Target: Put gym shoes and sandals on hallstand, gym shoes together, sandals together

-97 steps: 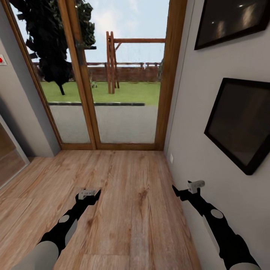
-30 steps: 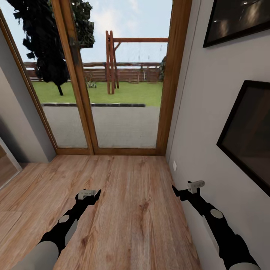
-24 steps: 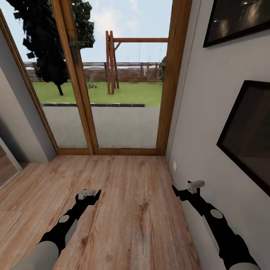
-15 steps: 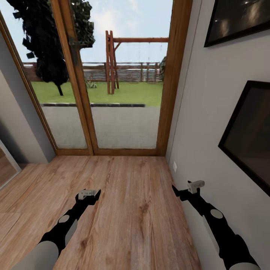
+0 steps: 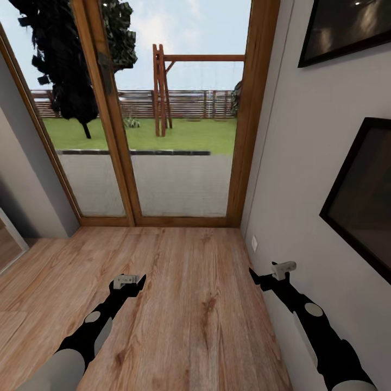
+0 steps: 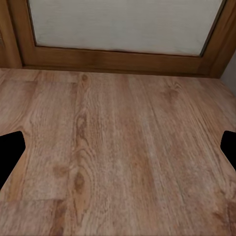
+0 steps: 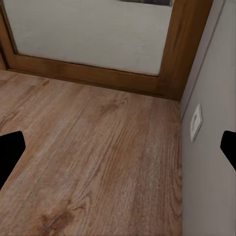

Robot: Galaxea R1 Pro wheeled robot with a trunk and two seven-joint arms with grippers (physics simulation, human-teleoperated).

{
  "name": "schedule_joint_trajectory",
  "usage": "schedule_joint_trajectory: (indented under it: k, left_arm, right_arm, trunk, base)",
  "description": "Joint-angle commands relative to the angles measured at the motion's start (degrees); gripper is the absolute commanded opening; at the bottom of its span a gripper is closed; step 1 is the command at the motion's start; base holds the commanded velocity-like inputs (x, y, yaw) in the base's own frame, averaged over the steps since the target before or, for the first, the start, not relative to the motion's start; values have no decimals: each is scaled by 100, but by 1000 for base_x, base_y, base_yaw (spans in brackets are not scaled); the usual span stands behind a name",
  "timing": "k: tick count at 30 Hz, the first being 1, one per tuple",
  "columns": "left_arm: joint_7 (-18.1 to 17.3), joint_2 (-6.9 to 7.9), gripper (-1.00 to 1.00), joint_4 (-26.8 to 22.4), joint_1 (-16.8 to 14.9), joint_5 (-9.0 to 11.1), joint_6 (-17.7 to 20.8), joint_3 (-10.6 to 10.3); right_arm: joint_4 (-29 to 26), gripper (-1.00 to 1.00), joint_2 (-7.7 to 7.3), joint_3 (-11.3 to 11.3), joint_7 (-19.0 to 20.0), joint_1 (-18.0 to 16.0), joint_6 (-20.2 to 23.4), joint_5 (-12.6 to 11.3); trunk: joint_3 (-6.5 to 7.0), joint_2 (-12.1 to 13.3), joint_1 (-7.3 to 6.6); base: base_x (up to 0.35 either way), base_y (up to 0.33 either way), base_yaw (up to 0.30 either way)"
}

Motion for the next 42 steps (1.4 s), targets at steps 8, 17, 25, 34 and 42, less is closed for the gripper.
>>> schedule_joint_trajectory:
  k: [8,17,25,34,42]
  left_arm:
    - [-51,-8,100,6,-5,-26,-14,48]
    - [-51,-12,100,9,-5,-26,-14,50]
    - [-51,-13,100,11,-5,-26,-14,55]
    - [-51,-14,100,12,-5,-26,-9,58]
    - [-51,-14,100,12,-5,-26,-13,63]
  right_arm:
    - [0,100,8,-14,34,0,-11,30]
    - [0,100,9,-14,34,-1,-11,30]
    - [0,100,9,-14,34,0,-11,30]
    - [0,100,10,-14,34,-1,-11,30]
    - [0,100,10,-14,34,0,-11,30]
  trunk:
    - [-5,-2,-1]
    - [-5,-2,-1]
    - [-5,-2,-1]
    - [-5,-2,-1]
    - [-5,-2,-1]
  base:
    - [83,0,0]
    - [42,0,0]
    - [55,0,0]
    - [166,0,0]
    - [51,0,0]
